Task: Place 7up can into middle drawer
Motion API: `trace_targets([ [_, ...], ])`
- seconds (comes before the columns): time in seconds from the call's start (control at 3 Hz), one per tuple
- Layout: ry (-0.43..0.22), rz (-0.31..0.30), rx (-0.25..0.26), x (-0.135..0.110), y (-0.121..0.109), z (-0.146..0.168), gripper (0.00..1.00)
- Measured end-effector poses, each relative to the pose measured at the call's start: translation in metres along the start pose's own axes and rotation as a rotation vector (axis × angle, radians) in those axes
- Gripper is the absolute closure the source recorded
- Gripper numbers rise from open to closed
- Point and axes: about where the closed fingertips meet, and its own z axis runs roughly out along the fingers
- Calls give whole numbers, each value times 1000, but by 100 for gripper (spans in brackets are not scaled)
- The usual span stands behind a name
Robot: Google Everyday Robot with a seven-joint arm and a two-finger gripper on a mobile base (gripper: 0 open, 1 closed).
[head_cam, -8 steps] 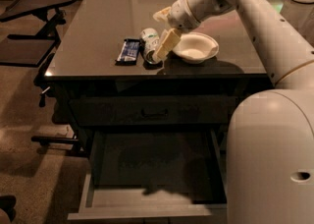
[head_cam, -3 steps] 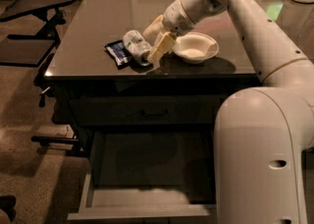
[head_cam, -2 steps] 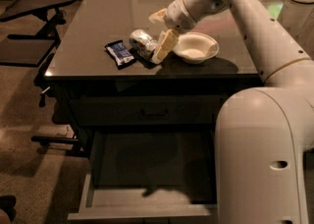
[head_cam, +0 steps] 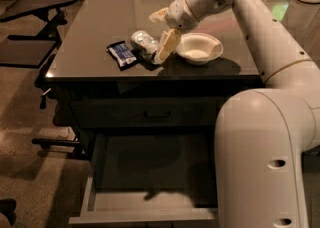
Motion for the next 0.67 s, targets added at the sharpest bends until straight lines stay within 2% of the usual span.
trace_targets([
  [0.67,2,-11,-36,-6,1,13,0],
])
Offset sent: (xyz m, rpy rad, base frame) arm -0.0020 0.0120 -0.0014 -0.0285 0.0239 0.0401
